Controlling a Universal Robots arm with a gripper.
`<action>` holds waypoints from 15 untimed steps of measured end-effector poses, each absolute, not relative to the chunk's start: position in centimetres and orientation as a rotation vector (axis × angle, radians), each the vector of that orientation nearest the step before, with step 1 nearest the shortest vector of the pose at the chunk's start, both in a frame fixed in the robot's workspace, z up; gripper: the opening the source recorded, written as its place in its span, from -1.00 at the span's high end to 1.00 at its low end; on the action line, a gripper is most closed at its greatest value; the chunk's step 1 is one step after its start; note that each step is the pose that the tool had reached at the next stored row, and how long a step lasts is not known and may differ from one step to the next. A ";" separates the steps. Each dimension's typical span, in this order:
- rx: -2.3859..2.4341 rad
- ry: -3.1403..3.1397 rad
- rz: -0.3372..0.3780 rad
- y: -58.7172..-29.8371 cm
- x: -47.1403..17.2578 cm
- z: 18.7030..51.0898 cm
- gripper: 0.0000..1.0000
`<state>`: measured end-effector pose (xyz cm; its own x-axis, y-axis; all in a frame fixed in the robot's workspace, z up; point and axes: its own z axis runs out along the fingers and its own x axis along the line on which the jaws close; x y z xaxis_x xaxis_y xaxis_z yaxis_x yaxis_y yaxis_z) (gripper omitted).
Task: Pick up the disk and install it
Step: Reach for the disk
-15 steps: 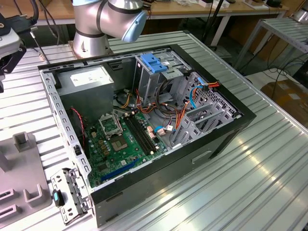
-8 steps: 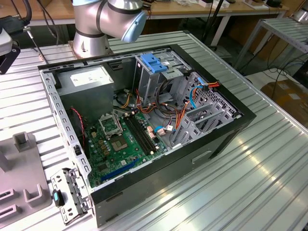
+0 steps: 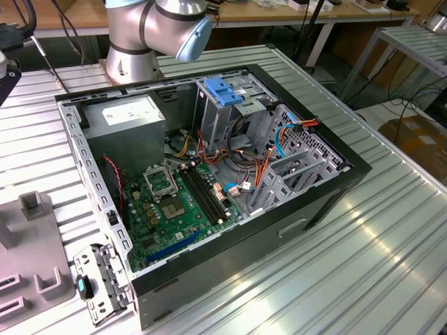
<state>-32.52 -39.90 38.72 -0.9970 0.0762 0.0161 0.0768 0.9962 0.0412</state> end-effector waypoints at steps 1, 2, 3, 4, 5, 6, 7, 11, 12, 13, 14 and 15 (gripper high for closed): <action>-0.120 -3.124 -0.065 -39.9 -32.7 38.7 0.79; -0.120 -3.124 -0.065 -39.9 -32.8 38.7 0.79; -0.120 -3.124 -0.065 -39.9 -32.9 38.7 0.79; -0.120 -3.124 -0.065 -39.9 -33.0 38.7 0.79; -0.120 -3.124 -0.066 -39.9 -33.1 38.7 0.79; -0.120 -3.124 -0.065 -39.9 -33.2 38.7 0.79; -0.120 -3.124 -0.065 -39.9 -33.3 38.7 0.79; -0.120 -3.123 -0.065 -39.9 -33.8 38.7 0.79; -0.120 -3.123 -0.065 -39.9 -34.0 38.7 0.79; -0.120 -3.123 -0.065 -39.9 -34.3 38.7 0.79; -0.120 -3.123 -0.065 -39.9 -34.5 38.7 0.79; -0.120 -3.123 -0.066 -39.8 -34.7 38.7 0.79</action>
<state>-34.72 -39.83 38.70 -0.9969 0.0766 0.0168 0.0773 0.9962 0.0414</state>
